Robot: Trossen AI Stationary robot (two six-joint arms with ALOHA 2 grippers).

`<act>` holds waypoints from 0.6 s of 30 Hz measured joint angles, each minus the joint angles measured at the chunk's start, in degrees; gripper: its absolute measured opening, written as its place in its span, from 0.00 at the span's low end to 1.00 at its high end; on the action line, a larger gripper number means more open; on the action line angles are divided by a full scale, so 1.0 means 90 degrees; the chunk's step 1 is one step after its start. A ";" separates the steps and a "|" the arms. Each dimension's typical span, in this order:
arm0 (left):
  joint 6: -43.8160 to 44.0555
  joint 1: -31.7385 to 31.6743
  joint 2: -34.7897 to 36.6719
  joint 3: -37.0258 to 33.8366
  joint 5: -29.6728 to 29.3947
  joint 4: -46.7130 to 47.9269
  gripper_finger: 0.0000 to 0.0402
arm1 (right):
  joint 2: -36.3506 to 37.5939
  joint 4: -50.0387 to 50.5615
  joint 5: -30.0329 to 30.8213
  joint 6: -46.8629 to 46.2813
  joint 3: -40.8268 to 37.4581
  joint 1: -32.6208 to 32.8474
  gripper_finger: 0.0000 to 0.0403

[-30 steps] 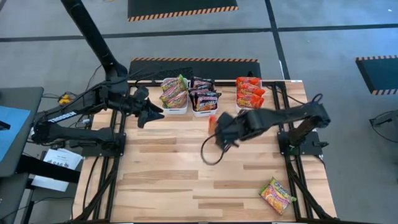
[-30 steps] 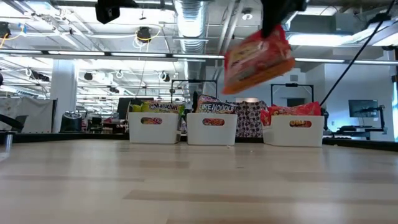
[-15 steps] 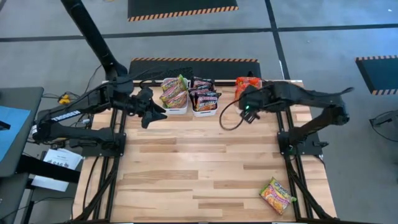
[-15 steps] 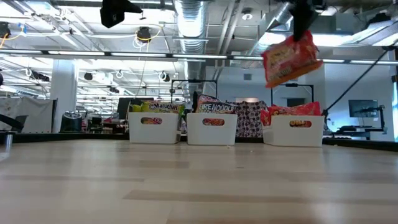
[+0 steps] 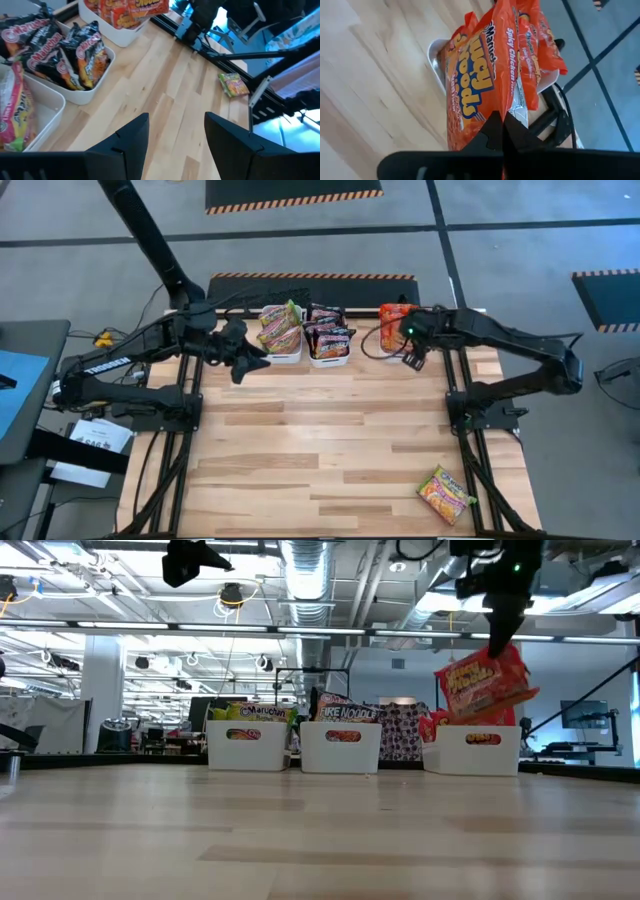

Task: Sort Maruchan noodles
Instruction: Put the orange noodle pack into the right white bin

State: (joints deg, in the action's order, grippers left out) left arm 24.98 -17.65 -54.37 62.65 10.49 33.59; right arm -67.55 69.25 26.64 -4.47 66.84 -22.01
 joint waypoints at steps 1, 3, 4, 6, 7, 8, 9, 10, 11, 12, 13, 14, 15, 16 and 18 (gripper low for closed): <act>-0.0002 0.0000 0.0000 0.0000 -0.0050 0.0002 0.45 | -0.0002 -0.0142 -0.0079 0.0196 -0.0057 -0.0137 0.01; -0.0001 0.0000 0.0000 0.0000 -0.0085 -0.0002 0.45 | -0.0059 -0.0417 -0.0304 0.0581 -0.0158 -0.0386 0.01; -0.0001 0.0000 0.0000 0.0000 -0.0086 -0.0002 0.45 | -0.0116 -0.0525 -0.0386 0.0741 -0.0187 -0.0496 0.01; -0.0001 0.0000 0.0000 0.0000 -0.0089 -0.0003 0.45 | -0.0262 -0.0699 -0.0476 0.1034 -0.0196 -0.0711 0.01; 0.0001 0.0000 0.0000 0.0000 -0.0089 -0.0003 0.45 | -0.0344 -0.0758 -0.0480 0.1166 -0.0194 -0.0799 0.01; 0.0006 0.0000 0.0000 0.0000 -0.0089 -0.0005 0.45 | -0.0434 -0.0795 -0.0480 0.1270 -0.0194 -0.0884 0.01; 0.0025 0.0000 0.0000 0.0000 -0.0089 -0.0005 0.45 | -0.0536 -0.0842 -0.0480 0.1352 -0.0194 -0.0959 0.01; 0.0057 0.0000 0.0000 0.0000 -0.0091 -0.0005 0.45 | -0.0628 -0.0889 -0.0480 0.1432 -0.0194 -0.1028 0.01; 0.0084 0.0000 0.0000 0.0000 -0.0095 -0.0008 0.45 | -0.0717 -0.0932 -0.0478 0.1510 -0.0194 -0.1093 0.01; 0.0097 0.0000 0.0000 0.0000 -0.0096 -0.0008 0.45 | -0.0808 -0.0981 -0.0475 0.1571 -0.0194 -0.1150 0.01; 0.0106 0.0000 0.0000 0.0000 -0.0096 -0.0008 0.45 | -0.0903 -0.1027 -0.0472 0.1628 -0.0191 -0.1191 0.01; 0.0106 0.0000 0.0000 0.0000 -0.0096 -0.0008 0.45 | -0.0993 -0.1068 -0.0472 0.1657 -0.0191 -0.1218 0.01; 0.0111 0.0000 0.0000 0.0000 -0.0096 -0.0008 0.45 | -0.1072 -0.1109 -0.0472 0.1669 -0.0194 -0.1244 0.01; 0.0125 0.0000 0.0000 0.0000 -0.0096 -0.0008 0.45 | -0.1134 -0.1156 -0.0474 0.1669 -0.0193 -0.1255 0.01; 0.0140 0.0000 0.0000 0.0000 -0.0096 -0.0008 0.45 | -0.1250 -0.1192 -0.0472 0.1640 -0.0191 -0.1275 0.01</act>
State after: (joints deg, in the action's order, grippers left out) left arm 26.24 -17.65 -54.37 62.65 9.63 33.52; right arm -78.80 58.52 22.39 10.29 65.12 -33.49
